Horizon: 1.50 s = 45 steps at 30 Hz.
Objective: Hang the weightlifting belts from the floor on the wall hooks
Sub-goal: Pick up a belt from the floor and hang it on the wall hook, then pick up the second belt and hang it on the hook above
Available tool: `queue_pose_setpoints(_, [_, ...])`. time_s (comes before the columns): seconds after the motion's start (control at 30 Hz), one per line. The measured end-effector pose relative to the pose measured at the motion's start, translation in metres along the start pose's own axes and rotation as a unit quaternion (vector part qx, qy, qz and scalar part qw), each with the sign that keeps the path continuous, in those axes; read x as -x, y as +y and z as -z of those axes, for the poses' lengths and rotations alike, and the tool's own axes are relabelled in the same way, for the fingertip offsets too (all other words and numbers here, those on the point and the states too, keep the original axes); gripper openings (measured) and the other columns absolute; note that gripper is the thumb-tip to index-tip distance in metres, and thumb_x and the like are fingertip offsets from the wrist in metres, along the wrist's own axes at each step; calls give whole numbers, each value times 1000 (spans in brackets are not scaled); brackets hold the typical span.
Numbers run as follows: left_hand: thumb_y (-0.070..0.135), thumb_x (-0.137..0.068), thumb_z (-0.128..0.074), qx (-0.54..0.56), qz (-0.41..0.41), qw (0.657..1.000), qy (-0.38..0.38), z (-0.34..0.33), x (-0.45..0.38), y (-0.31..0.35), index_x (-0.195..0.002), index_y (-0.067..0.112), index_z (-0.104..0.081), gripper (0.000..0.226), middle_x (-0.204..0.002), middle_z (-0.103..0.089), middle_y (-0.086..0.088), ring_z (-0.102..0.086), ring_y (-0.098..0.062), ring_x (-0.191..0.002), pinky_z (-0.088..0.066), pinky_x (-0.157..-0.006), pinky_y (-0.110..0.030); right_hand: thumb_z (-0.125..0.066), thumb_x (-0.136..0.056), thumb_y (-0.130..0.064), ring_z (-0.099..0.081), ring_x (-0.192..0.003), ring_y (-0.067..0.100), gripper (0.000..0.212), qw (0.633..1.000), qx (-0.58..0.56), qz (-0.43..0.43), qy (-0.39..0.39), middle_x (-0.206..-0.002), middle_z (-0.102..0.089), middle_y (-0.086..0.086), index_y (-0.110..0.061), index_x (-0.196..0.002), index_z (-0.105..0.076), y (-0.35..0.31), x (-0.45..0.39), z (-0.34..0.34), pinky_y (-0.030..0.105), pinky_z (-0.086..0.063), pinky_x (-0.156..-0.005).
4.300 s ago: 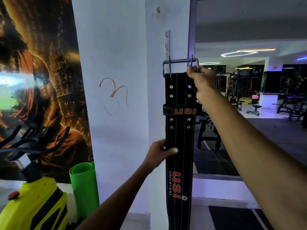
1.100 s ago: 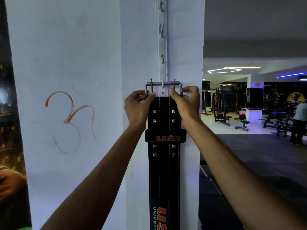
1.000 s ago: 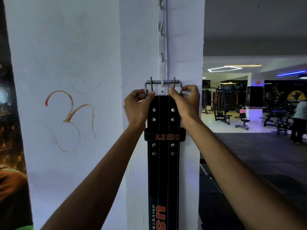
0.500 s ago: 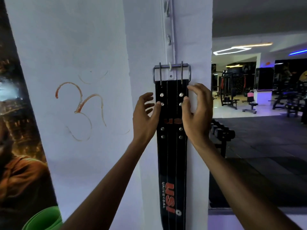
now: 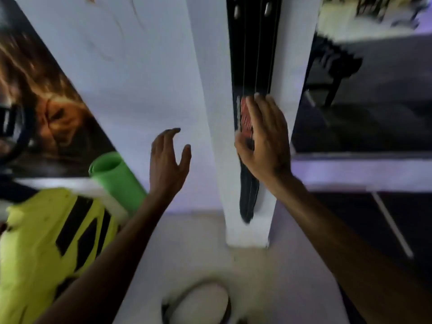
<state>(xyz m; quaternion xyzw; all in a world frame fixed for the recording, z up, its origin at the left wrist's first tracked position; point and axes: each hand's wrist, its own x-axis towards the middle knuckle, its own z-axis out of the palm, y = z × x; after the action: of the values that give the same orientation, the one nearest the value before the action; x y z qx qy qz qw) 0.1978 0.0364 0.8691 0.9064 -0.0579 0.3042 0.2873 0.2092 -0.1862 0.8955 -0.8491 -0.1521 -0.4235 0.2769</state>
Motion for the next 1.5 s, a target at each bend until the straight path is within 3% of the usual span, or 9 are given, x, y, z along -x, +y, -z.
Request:
queue_pose_setpoints(0.27, [23,-99,-58,-76,185,970,-142,27,218,-116,-132,1,-54,40,-126,-60,-23,-55,-40,-119,-42,-101,-47,-42,-93,-33,-30,-144,36,62,959,-48,-111,-258,-152,-38,21,-5,-148,-35,-60,200,-76,47,-28,-118])
queue_pose_setpoints(0.57, [22,-100,-57,-59,417,877,-231,53,390,-285,-132,9,-58,34,-130,-63,-14,-58,-35,-123,-44,-103,-44,-54,-90,-21,-47,-132,42,54,856,-33,-168,-488,-139,-51,29,1,-139,-46,-162,384,-211,49,-38,-111])
queue_pose_setpoints(0.73, [21,-101,-56,-55,457,848,-263,6,483,-421,-133,10,-58,34,-132,-63,-11,-59,-30,-123,-45,-102,-38,-48,-90,-24,-57,-122,39,51,793,-26,-204,-573,-128,-61,26,4,-133,-52,-200,538,-339,47,-44,-105])
queue_pose_setpoints(0.93, [21,-102,-53,-12,519,802,-296,-110,629,-551,-134,14,-55,33,-133,-63,-6,-61,-24,-121,-44,-98,-29,-41,-100,-34,-46,-130,36,51,681,-20,-239,-692,-140,-50,20,-3,-140,-41,-199,737,-488,43,-35,-110])
queue_pose_setpoints(1.0, [22,-102,-53,-10,549,783,-291,-150,681,-586,-133,16,-55,32,-129,-66,-6,-64,-24,-117,-44,-93,-28,-39,-100,-41,-49,-126,37,54,649,-15,-287,-705,-138,-51,20,-4,-138,-41,-192,799,-537,44,-40,-104])
queue_pose_setpoints(1.13, [31,-103,-49,-13,601,744,-292,-205,752,-629,-140,18,-46,39,-126,-69,-6,-65,-25,-116,-46,-95,-34,-51,-92,-53,-60,-119,34,65,641,29,-347,-684,-131,-60,19,-5,-135,-44,-184,887,-606,44,-51,-96])
queue_pose_setpoints(1.23, [31,-103,-49,5,614,725,-312,-220,775,-640,-142,20,-43,40,-128,-68,-4,-65,-24,-117,-47,-98,-37,-62,-90,-38,-66,-111,33,53,651,24,-372,-662,-125,-66,15,-8,-132,-48,-177,914,-629,43,-56,-90])
queue_pose_setpoints(1.4, [27,-104,-49,33,636,711,-299,-200,751,-624,-141,19,-49,38,-129,-68,-1,-64,-21,-117,-43,-90,-27,-53,-93,-16,-65,-107,35,25,645,12,-368,-670,-116,-69,15,-9,-116,-60,-165,881,-611,42,-54,-90])
queue_pose_setpoints(1.5, [23,-103,-50,81,621,734,-263,-169,707,-594,-140,16,-53,38,-129,-67,-3,-65,-21,-116,-47,-91,-27,-59,-88,-15,-66,-103,32,20,626,-35,-374,-683,-110,-71,11,-13,-107,-63,-164,821,-565,44,-55,-90])
